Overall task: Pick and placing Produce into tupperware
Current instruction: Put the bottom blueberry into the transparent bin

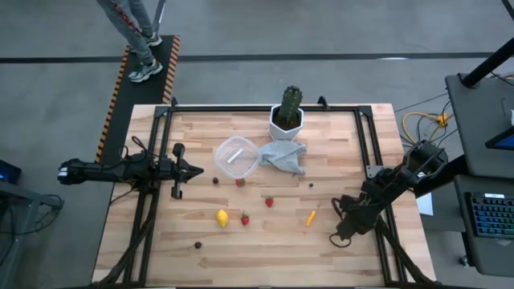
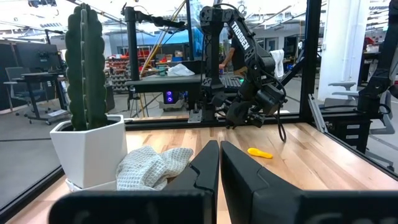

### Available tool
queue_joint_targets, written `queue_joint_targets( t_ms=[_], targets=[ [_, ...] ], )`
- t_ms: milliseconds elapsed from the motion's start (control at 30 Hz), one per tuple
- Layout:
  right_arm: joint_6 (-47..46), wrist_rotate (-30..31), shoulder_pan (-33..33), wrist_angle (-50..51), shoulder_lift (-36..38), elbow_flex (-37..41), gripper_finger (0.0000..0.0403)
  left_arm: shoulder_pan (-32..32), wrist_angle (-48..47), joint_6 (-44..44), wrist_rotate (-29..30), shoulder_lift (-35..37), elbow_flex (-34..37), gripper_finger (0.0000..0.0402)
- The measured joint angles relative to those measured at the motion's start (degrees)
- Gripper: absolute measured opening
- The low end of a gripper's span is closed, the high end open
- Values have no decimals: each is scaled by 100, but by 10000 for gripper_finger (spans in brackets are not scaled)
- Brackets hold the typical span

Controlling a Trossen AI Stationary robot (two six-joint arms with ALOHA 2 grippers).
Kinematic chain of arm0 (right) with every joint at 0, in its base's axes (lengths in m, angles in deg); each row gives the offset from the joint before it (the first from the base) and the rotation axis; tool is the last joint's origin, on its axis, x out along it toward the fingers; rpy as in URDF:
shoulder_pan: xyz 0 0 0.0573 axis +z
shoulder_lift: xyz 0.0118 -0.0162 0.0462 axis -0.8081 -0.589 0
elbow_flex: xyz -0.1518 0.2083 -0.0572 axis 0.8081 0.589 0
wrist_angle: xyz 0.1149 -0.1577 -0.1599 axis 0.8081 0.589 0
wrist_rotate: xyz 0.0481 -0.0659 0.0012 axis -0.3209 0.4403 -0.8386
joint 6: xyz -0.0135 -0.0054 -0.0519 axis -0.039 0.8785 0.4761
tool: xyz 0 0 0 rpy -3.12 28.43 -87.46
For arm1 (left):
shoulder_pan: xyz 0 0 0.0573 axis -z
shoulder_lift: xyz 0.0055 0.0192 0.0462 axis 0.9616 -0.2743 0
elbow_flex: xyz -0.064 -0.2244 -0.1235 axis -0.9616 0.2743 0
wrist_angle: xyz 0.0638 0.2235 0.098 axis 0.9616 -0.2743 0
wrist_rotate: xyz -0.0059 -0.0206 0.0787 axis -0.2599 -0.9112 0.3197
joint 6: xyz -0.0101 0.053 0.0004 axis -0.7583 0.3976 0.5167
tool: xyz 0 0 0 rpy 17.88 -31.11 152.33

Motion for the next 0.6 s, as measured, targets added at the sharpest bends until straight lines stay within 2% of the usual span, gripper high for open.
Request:
queue_joint_targets(
  t_ms=[600],
  targets=[
    [103,-16,-2,-20,0,0,50,2,0,0,0,0,0,0]
  ],
)
